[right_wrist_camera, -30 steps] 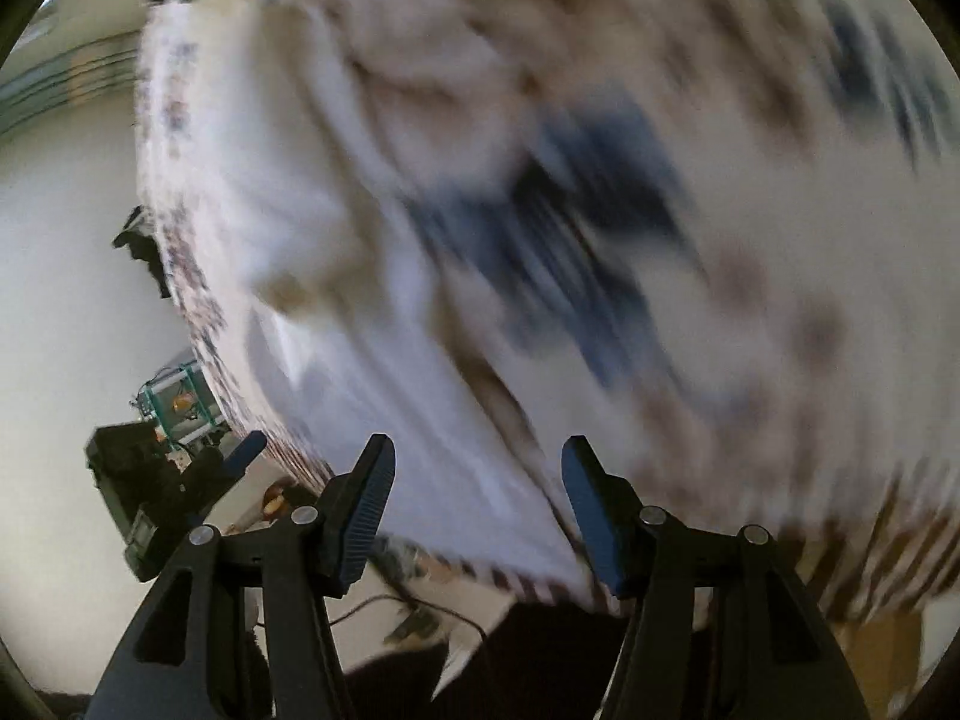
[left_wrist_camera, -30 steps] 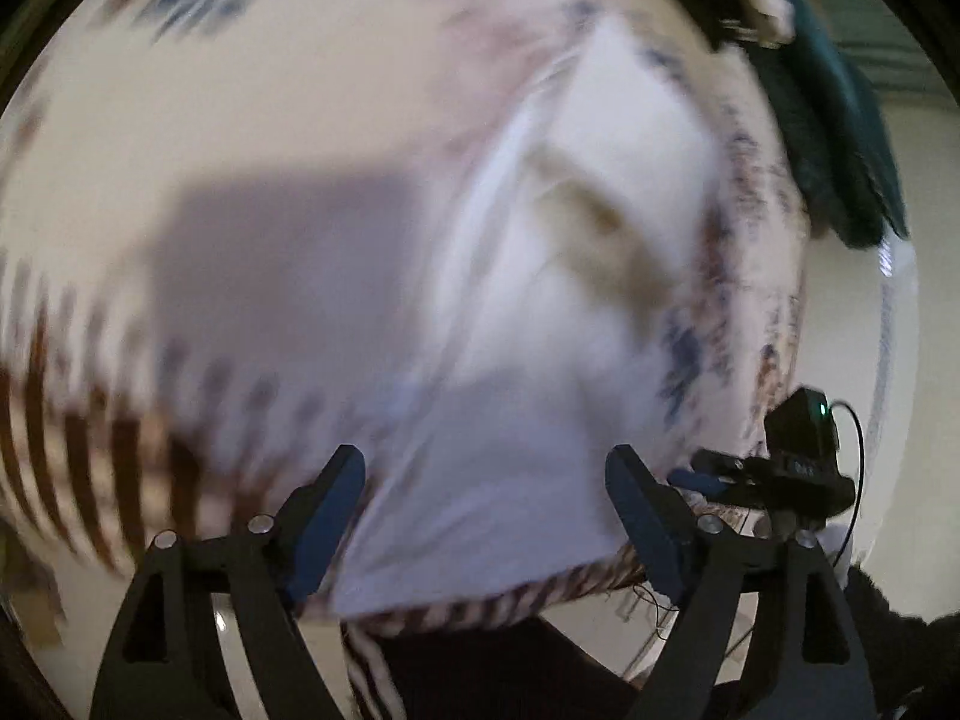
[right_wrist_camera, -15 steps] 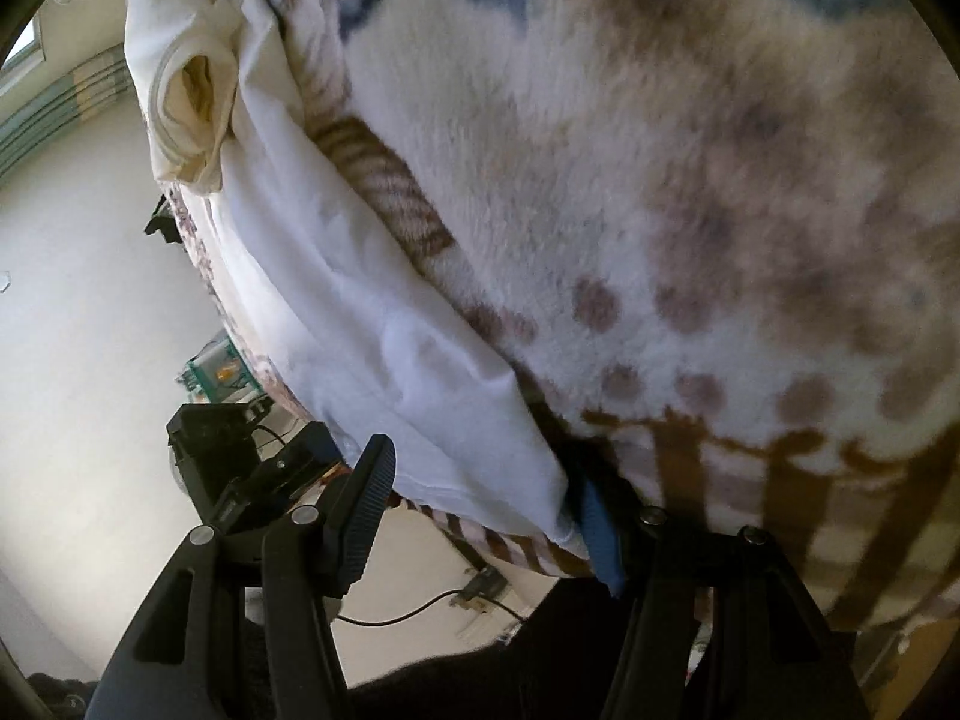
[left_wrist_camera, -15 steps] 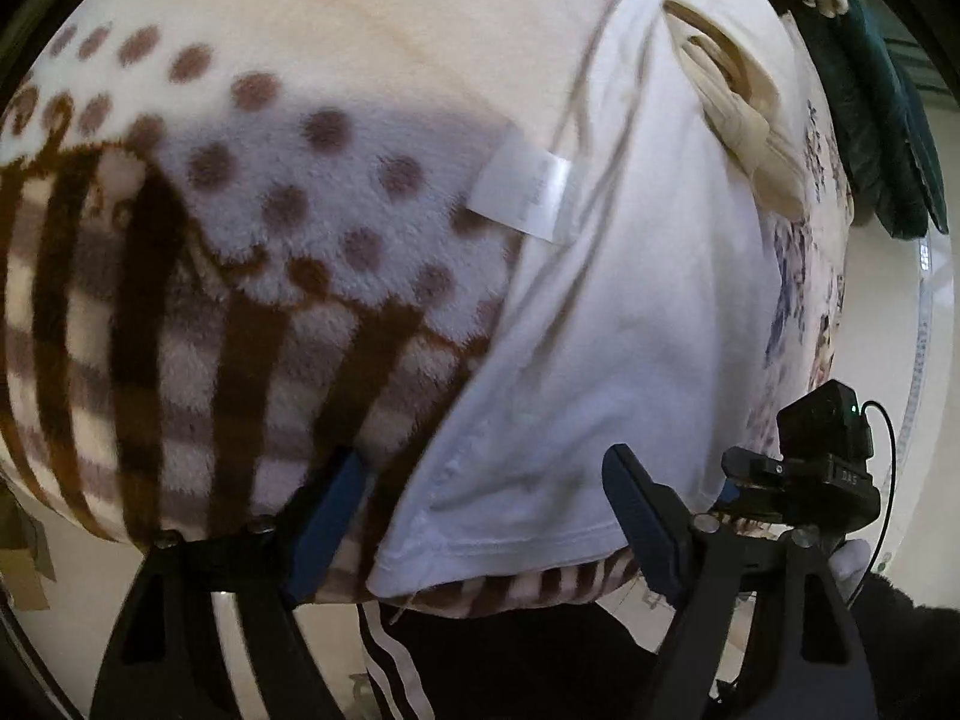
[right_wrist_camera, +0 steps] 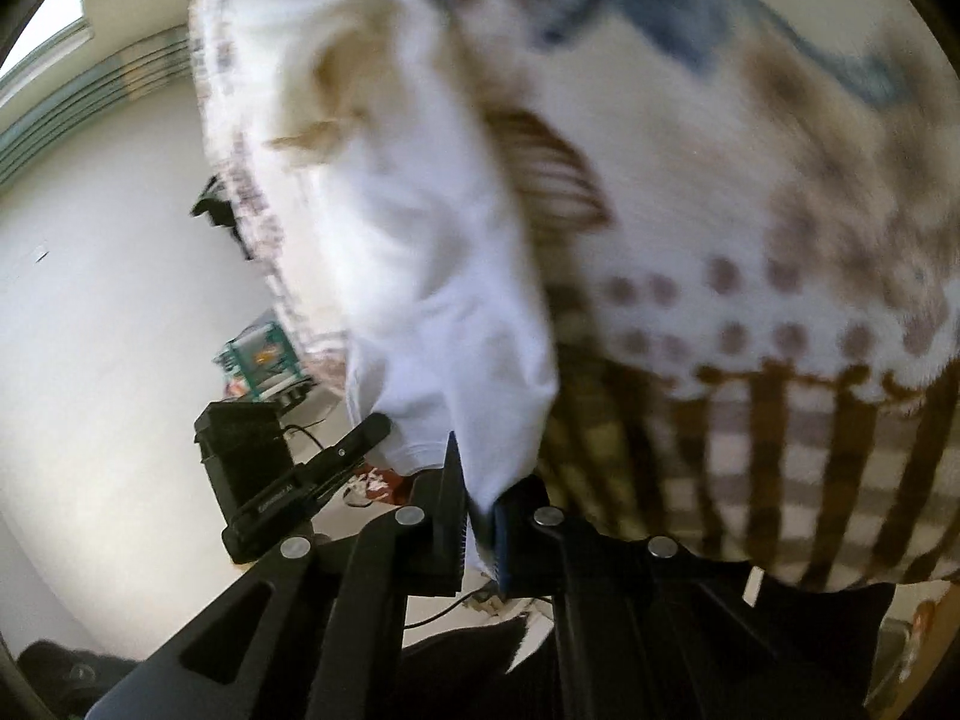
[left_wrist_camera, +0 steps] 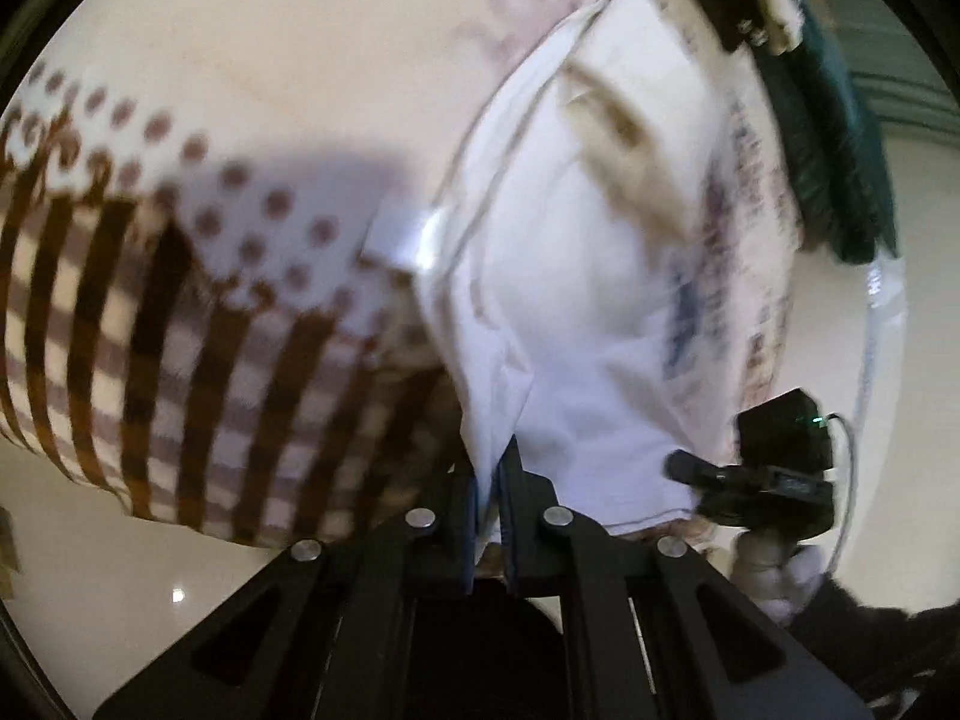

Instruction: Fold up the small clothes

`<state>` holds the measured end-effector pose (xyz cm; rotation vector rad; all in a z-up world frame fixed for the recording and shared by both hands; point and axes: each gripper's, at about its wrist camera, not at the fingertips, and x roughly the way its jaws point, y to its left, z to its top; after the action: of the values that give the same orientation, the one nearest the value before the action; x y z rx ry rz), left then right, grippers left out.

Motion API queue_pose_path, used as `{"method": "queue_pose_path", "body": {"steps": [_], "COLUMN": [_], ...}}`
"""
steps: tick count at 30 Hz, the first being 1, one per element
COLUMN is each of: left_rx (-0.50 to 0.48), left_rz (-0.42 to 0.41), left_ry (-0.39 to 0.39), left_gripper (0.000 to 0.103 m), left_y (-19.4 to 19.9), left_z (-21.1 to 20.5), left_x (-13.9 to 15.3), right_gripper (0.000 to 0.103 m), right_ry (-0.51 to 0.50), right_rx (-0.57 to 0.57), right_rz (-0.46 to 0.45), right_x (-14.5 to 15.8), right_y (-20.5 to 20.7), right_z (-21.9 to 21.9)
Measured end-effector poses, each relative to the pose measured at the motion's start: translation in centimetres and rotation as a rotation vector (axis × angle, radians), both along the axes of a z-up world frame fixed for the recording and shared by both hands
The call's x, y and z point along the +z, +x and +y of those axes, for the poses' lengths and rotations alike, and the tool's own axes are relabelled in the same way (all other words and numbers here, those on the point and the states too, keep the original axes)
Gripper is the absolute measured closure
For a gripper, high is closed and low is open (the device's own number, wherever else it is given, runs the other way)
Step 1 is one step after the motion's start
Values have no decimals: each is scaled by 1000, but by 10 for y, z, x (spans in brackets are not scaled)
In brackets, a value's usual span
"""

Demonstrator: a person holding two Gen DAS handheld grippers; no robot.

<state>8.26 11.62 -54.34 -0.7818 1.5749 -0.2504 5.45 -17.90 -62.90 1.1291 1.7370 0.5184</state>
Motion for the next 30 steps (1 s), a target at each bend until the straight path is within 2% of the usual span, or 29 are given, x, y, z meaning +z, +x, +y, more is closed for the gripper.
{"method": "queue_pose_path", "body": {"steps": [5, 9, 14, 17, 19, 20, 21, 22, 23, 25, 26, 28, 30], "left_rx": [68, 106, 108, 124, 152, 179, 198, 228, 246, 247, 230, 161, 91], "left_rz": [-92, -191, -296, -276, -255, -271, -273, -273, -274, -267, -267, -263, -247], "left_ry": [-53, -88, -82, -80, -69, -88, -101, -115, -124, -102, -84, -27, -17], "left_gripper": [99, 99, 99, 95, 75, 53, 39, 38, 38, 38, 38, 38, 37], "left_y": [46, 106, 205, 253, 277, 288, 291, 296, 299, 303, 304, 304, 306], "left_z": [6, 5, -7, -10, -6, 1, 8, 14, 20, 26, 28, 26, 18], "left_x": [38, 56, 47, 31, 18, 14, 11, 7, 4, 2, 2, -1, -7], "right_gripper": [96, 96, 96, 96, 93, 89, 82, 71, 63, 57, 48, 46, 45], "right_ry": [28, 14, -23, -41, -51, -41, -33, -27, -32, -30, -24, -63, -157], "right_rx": [-68, -133, -212, -277, -331, -358, -370, -386, -408, -443, -454, -453, -388], "right_rz": [-94, -182, -240, -229, -206, -191, -179, -181, -193, -212, -214, -224, -236], "right_x": [39, 63, 59, 46, 35, 29, 23, 22, 23, 27, 28, 32, 35], "right_y": [46, 102, 174, 219, 243, 254, 263, 271, 278, 288, 292, 293, 293], "right_z": [-4, -7, -21, -28, -42, -46, -43, -46, -51, -61, -65, -78, -83]}}
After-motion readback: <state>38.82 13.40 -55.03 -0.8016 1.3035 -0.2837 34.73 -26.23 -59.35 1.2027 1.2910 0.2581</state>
